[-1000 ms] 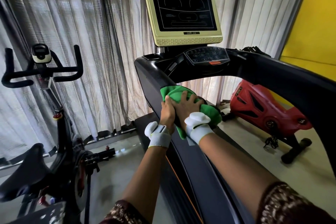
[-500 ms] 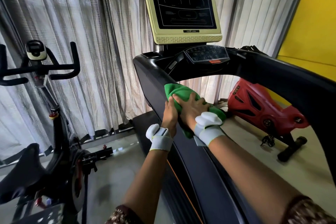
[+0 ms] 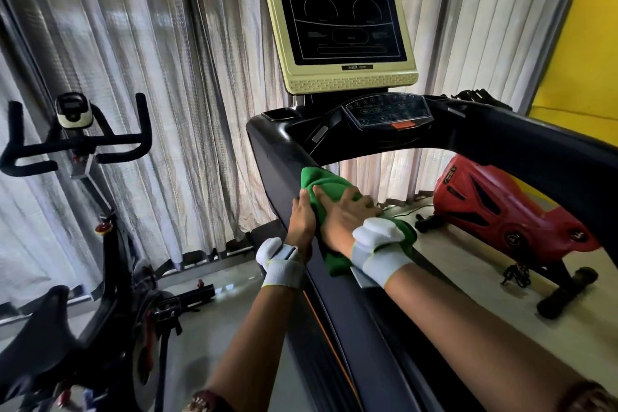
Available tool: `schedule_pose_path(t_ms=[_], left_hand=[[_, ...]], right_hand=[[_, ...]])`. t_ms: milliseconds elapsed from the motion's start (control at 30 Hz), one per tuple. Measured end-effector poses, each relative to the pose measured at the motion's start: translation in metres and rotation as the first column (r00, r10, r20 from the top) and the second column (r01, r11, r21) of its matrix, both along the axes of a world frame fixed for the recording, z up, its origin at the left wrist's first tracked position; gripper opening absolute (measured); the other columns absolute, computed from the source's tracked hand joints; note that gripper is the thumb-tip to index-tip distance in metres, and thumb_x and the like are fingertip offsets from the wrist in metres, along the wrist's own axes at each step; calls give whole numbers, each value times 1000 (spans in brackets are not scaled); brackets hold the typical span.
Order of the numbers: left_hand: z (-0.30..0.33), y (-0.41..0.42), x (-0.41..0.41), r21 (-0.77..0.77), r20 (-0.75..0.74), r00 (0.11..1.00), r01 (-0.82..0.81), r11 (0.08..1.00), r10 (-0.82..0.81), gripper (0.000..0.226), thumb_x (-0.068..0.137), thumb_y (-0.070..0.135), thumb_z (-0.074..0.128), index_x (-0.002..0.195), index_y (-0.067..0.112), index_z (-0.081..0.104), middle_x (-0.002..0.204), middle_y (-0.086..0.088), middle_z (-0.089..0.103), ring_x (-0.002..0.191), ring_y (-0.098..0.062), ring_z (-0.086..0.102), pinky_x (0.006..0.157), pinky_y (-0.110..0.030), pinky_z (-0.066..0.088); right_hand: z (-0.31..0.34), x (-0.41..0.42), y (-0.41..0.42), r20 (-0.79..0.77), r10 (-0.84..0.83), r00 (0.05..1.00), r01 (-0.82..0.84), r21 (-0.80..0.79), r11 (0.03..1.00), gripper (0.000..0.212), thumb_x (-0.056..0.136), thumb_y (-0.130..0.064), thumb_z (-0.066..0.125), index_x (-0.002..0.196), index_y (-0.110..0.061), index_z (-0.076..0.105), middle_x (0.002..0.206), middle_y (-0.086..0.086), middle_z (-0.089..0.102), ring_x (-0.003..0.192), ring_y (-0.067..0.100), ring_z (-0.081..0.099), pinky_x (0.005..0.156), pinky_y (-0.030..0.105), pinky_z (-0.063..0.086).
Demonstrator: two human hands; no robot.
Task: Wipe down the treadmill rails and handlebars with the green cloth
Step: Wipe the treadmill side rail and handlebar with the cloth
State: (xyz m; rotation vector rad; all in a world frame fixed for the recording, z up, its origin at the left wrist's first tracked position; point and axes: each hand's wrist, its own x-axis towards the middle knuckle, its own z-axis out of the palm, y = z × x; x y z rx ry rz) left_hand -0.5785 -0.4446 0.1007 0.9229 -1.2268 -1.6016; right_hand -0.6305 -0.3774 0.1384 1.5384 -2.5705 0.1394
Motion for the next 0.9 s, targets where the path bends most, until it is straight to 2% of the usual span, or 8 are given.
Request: schedule_pose_path(t_ms=[133, 233, 367, 467, 533, 767, 833, 900], left_hand=[[0, -10, -3, 11, 23, 999, -47, 999, 47, 77, 86, 63, 31, 138, 9, 45, 139, -15, 51, 124, -29, 53, 109, -46, 41], [-1, -17, 0, 6, 25, 998, -50, 999, 49, 66, 97, 54, 26, 141, 7, 42, 143, -16, 48, 129, -29, 50, 111, -44, 39], [-2, -34, -2, 3, 34, 998, -52, 999, 52, 62, 100, 49, 24, 141, 6, 43, 141, -16, 50, 129, -27, 50, 112, -42, 38], [-1, -46, -4, 2, 2, 999, -39, 999, 39, 67, 95, 55, 28, 139, 8, 46, 140, -16, 52, 127, -28, 53, 111, -43, 40], [-1, -54, -5, 2, 6, 999, -37, 999, 37, 73, 89, 59, 29, 139, 8, 45, 140, -16, 51, 127, -28, 53, 111, -43, 40], [2, -98, -9, 5, 13, 1000, -20, 1000, 20, 66, 98, 51, 24, 135, 2, 47, 136, -18, 54, 124, -31, 54, 109, -44, 41], [6, -106, -10, 11, 9, 1000, -1, 1000, 1, 75, 91, 60, 27, 135, 3, 47, 135, -18, 55, 123, -30, 55, 109, -44, 42], [6, -113, -11, 32, 22, 1000, -12, 999, 12, 95, 73, 73, 32, 137, 5, 45, 138, -15, 53, 125, -30, 53, 110, -45, 41]], right_hand=[[16, -8, -24, 110, 40, 993, -38, -25, 999, 55, 93, -56, 33, 144, -46, 15, 144, 24, 27, 121, 47, 39, 95, 59, 34], [14, -6, -20, 98, 49, 994, -49, 3, 999, 59, 93, -52, 34, 146, -46, 10, 144, 25, 24, 122, 47, 36, 99, 60, 34], [11, -10, -24, 68, 51, 996, -53, 25, 998, 65, 91, -54, 38, 146, -47, 5, 144, 25, 21, 120, 46, 36, 95, 57, 36], [17, -15, -52, 201, 49, 978, -48, -8, 999, 65, 86, -61, 36, 145, -49, 10, 140, 22, 30, 119, 45, 38, 99, 55, 37], [20, -15, -65, 230, 34, 973, -31, -14, 999, 65, 86, -61, 36, 144, -50, 10, 138, 20, 32, 119, 43, 38, 100, 54, 37], [16, -10, -67, 65, -13, 998, 14, -8, 1000, 65, 90, -61, 36, 146, -48, 7, 141, 22, 28, 120, 43, 39, 95, 54, 35], [22, -7, -88, 77, -14, 997, 14, 1, 1000, 62, 92, -56, 35, 147, -45, 9, 139, 23, 32, 119, 43, 41, 94, 54, 37], [25, -4, -101, 72, -20, 997, 20, -7, 1000, 60, 93, -49, 35, 147, -44, 10, 136, 23, 36, 116, 42, 43, 92, 52, 37]])
